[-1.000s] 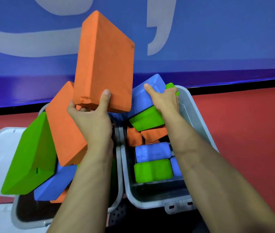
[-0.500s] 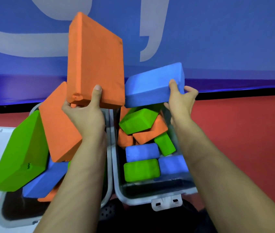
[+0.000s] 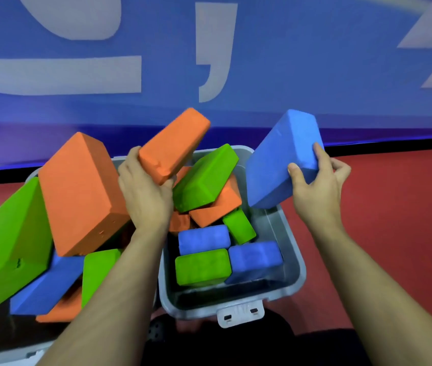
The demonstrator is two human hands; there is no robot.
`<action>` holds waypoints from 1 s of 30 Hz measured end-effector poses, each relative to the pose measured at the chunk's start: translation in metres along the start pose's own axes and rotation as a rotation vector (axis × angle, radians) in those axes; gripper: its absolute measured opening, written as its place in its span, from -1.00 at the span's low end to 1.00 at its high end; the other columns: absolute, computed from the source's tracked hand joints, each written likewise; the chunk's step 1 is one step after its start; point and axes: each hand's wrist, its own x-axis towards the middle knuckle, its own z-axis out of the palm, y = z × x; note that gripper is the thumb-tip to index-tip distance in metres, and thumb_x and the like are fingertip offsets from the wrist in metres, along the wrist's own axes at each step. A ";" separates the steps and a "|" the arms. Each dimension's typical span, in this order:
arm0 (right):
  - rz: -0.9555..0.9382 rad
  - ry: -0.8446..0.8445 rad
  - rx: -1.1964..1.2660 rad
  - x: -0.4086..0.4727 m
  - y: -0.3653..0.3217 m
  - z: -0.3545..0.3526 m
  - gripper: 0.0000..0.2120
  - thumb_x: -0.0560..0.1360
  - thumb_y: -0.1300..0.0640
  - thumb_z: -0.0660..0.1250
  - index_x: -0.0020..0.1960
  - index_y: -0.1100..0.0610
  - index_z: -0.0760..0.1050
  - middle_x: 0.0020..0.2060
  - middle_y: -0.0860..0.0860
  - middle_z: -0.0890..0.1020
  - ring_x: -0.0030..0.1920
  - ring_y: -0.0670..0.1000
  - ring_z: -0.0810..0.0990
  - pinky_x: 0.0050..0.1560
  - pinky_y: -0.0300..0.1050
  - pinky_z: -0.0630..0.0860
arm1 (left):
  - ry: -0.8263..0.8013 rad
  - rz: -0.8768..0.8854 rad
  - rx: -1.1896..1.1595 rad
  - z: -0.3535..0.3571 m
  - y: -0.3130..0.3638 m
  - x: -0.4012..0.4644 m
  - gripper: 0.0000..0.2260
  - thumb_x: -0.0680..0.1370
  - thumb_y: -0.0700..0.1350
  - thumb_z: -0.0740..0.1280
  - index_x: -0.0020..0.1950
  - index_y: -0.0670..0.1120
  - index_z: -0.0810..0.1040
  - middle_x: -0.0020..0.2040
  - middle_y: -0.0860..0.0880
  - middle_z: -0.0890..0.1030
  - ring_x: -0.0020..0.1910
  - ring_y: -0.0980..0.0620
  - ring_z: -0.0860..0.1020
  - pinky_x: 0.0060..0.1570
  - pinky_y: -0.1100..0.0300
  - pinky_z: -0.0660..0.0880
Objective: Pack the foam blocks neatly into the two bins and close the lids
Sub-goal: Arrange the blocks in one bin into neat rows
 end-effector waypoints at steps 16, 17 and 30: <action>-0.056 -0.250 -0.044 0.005 0.006 -0.010 -0.40 0.56 0.10 0.44 0.55 0.01 0.33 0.30 -0.01 0.25 0.12 -0.17 0.39 0.20 -0.41 0.26 | -0.389 -0.054 0.112 0.045 -0.019 -0.004 -0.20 0.60 0.07 0.39 0.68 -0.01 -0.04 0.65 -0.26 -0.03 0.63 -0.28 -0.05 0.56 -0.15 -0.06; -0.047 -0.270 -0.053 0.005 0.008 -0.012 -0.40 0.56 0.10 0.43 0.55 0.00 0.32 0.31 0.00 0.25 0.13 -0.16 0.39 0.20 -0.40 0.26 | -0.393 -0.090 0.112 0.043 -0.018 -0.005 -0.19 0.60 0.09 0.39 0.68 0.04 -0.06 0.65 -0.27 -0.06 0.62 -0.29 -0.06 0.56 -0.15 -0.06; 0.164 -0.387 -0.214 0.005 0.035 0.008 -0.39 0.51 0.08 0.43 0.52 -0.04 0.36 0.22 0.03 0.21 0.19 0.18 0.51 0.33 -0.06 0.43 | -0.457 -0.071 0.136 0.035 -0.010 -0.010 -0.21 0.58 0.12 0.40 0.67 0.04 0.02 0.61 -0.16 0.08 0.57 -0.22 0.06 0.52 -0.13 0.09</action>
